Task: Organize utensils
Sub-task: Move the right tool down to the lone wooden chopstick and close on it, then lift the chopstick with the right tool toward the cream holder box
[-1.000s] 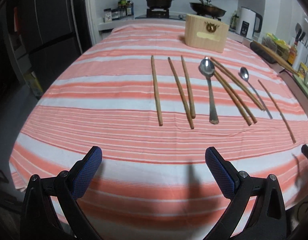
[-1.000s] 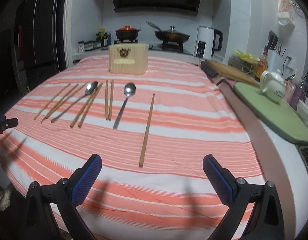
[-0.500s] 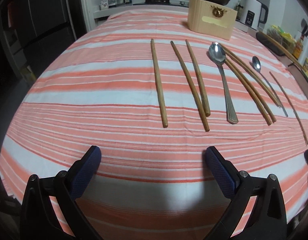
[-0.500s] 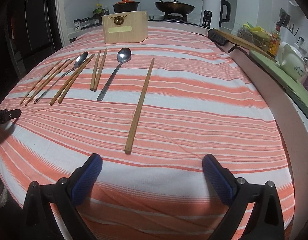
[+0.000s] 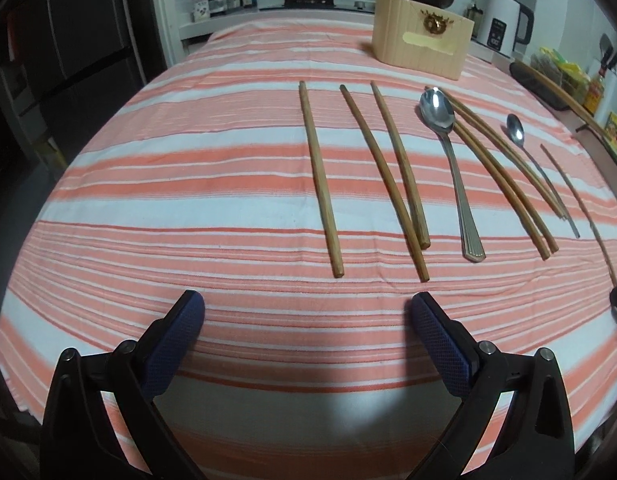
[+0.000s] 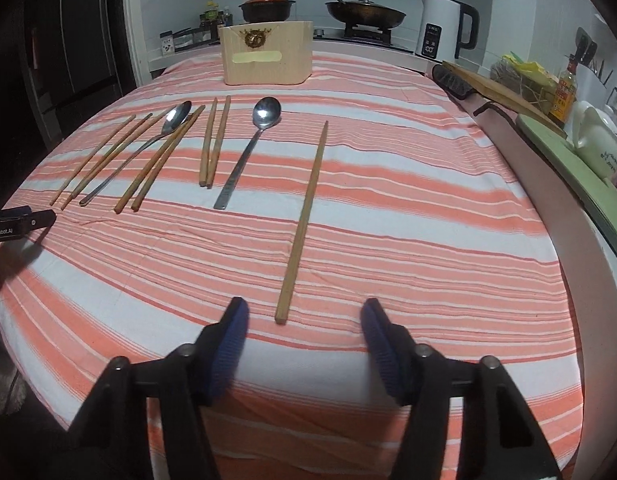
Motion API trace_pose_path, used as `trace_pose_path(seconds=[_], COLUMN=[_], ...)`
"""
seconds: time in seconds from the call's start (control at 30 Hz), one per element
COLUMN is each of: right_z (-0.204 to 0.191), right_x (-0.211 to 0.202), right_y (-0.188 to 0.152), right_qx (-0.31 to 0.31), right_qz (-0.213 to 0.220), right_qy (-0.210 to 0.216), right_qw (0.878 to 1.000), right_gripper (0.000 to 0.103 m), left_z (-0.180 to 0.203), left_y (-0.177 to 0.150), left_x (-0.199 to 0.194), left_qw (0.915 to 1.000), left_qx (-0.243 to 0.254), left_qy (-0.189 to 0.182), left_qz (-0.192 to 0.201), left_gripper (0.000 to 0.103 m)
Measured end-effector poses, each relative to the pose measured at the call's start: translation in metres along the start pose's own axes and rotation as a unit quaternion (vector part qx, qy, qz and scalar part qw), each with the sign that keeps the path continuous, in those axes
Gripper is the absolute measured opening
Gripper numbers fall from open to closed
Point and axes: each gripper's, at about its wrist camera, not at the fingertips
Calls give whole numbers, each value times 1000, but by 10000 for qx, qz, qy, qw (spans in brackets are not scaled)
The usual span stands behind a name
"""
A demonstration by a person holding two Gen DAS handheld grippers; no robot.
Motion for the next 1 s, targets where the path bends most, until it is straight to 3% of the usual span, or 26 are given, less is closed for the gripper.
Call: trace_pose_path(seconds=[0.1, 0.27, 0.3, 0.33, 0.4, 0.5, 0.77, 1.0], right_z=[2, -1, -2, -3, -3, -4, -4, 3], right_x=[0, 1, 2, 3, 4, 9, 31, 46], right_y=[-2, 1, 1, 2, 4, 9, 36, 54], right_qx=[54, 25, 0, -22, -20, -32, -65, 21], right_qz=[68, 155, 143, 144, 145, 123, 132, 60], right_qy=[54, 48, 42, 13, -10, -41, -229, -130], right_qw=[9999, 9999, 9999, 9999, 9999, 9999, 9996, 9999], right_gripper=[53, 21, 9, 7, 6, 6, 6, 6], left_z=[0, 4, 4, 5, 5, -1, -14, -16], left_y=[3, 12, 12, 13, 14, 18, 39, 49], left_x=[1, 2, 1, 0, -1, 2, 21, 29], left_qw=[10000, 9999, 9998, 9997, 9996, 9994, 9983, 9980], left_qx=[14, 135, 144, 155, 176, 66, -174, -139], left_qy=[-34, -107, -121, -136, -163, -257, -521, -570], left_qz=[-68, 13, 47, 90, 164, 201, 208, 240], left_gripper=[98, 78, 70, 64, 33, 7, 4, 9])
Point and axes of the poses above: each gripper's, at about its wrist camera, not at the fingertips, and x roughly the way its jaws point, z to its right, y to its top, and after that the axes turned 11 degrees about x, right-handed
